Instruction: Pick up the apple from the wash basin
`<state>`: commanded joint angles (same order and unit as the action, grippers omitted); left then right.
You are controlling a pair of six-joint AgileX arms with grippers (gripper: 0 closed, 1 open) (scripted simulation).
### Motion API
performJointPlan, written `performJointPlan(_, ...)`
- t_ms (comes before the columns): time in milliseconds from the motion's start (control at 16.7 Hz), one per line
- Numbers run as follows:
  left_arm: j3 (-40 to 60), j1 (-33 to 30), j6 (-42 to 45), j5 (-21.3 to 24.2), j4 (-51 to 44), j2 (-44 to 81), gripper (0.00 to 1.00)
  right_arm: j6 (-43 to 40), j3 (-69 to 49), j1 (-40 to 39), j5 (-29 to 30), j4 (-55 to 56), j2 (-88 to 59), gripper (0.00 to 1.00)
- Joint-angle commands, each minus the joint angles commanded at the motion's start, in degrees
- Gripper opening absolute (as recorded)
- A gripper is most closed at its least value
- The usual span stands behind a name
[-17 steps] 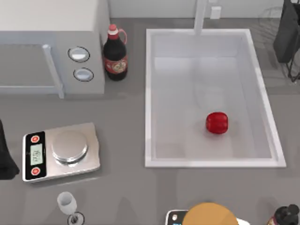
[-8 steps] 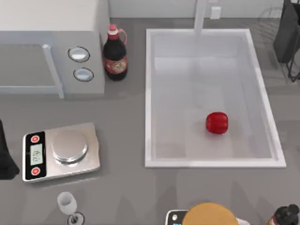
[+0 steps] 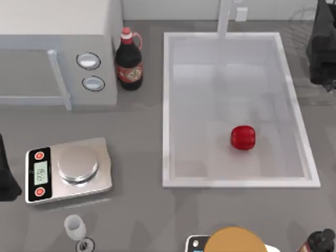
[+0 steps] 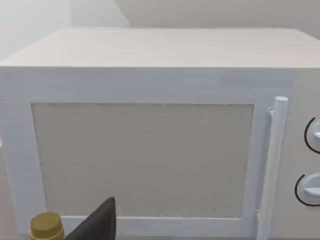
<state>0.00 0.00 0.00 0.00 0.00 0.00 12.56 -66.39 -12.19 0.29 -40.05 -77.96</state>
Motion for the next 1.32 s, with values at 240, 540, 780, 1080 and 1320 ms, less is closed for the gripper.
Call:
performJointPlan(240, 0.0, 0.0, 0.0, 0.0, 0.0, 0.0, 1.00, 3.8, -18.4, -3.5, 0.0, -11.3, -22.2, 1.00)
performJointPlan(540, 0.0, 0.0, 0.0, 0.0, 0.0, 0.0, 1.00, 7.7, -36.8, -7.1, 0.0, -22.8, -44.4, 1.00)
performJointPlan(780, 0.0, 0.0, 0.0, 0.0, 0.0, 0.0, 1.00, 9.6, -45.3, -8.8, 0.0, -28.1, -54.4, 1.00)
performJointPlan(1080, 0.0, 0.0, 0.0, 0.0, 0.0, 0.0, 1.00, 9.9, -46.8, -9.1, 0.0, -29.0, -56.2, 1.00)
performJointPlan(1320, 0.0, 0.0, 0.0, 0.0, 0.0, 0.0, 1.00, 9.9, -46.1, -8.8, 0.0, -28.0, -56.6, 1.00)
